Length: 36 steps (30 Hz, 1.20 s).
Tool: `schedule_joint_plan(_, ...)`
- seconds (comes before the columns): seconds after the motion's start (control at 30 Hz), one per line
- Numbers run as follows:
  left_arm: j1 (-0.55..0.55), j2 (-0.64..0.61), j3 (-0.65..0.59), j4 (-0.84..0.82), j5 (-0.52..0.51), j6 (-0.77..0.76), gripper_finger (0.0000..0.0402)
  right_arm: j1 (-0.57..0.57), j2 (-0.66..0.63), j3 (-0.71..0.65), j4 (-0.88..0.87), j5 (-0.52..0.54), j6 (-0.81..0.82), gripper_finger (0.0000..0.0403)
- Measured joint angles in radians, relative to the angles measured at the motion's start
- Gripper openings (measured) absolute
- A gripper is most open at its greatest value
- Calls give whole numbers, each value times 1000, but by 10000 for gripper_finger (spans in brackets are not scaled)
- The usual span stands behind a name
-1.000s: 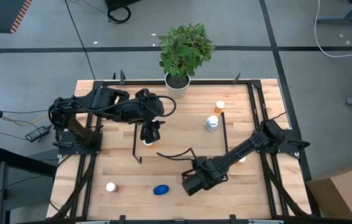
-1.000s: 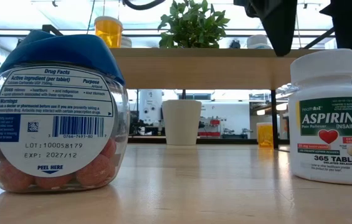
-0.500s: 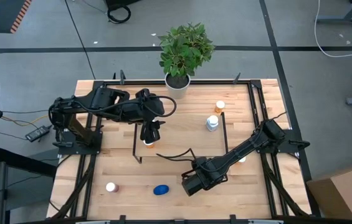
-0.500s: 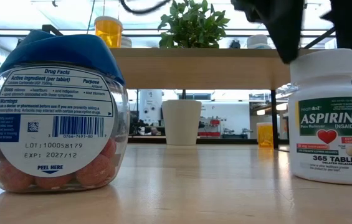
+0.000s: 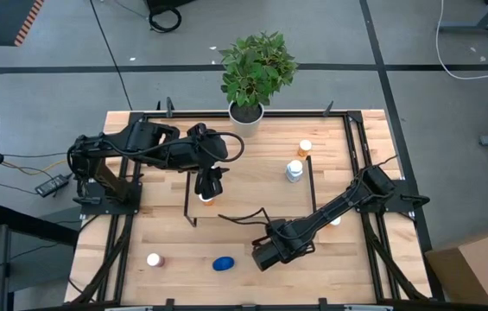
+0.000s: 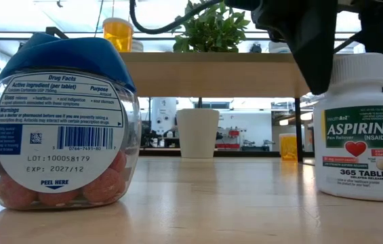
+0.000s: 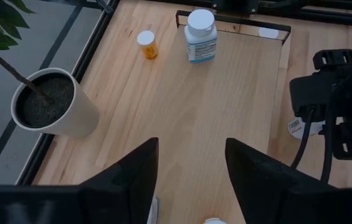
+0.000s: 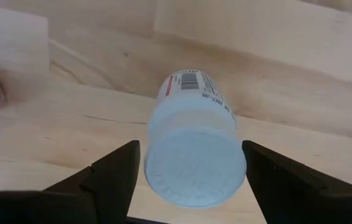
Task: Pick and place medicine bottles onto shelf by color
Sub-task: Put the white and green pill bottle on the shelf
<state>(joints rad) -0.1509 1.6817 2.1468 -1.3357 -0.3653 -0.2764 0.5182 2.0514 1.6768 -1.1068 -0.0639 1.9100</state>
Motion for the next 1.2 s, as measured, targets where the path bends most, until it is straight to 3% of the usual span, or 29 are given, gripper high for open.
schedule_joint_plan(0.4, 0, 0, 0, 0, 0, 1, 195, -1, 0, 0, 0, 11, 19, 284)
schedule_joint_plan(0.7, 0, 0, 0, 0, 0, 3, 196, -1, -1, 0, -1, 4, 1, 209)
schedule_joint_plan(0.87, 0, 0, 0, 0, 0, 3, 194, -1, -6, 14, -8, -65, -64, 208)
schedule_joint_plan(1.0, 0, 0, 0, -1, 0, 3, 198, -1, -15, 107, -83, -76, -104, 214)
schedule_joint_plan(1.2, 0, 0, 0, -7, 0, 3, 194, -23, -17, 371, -367, -18, -185, 215)
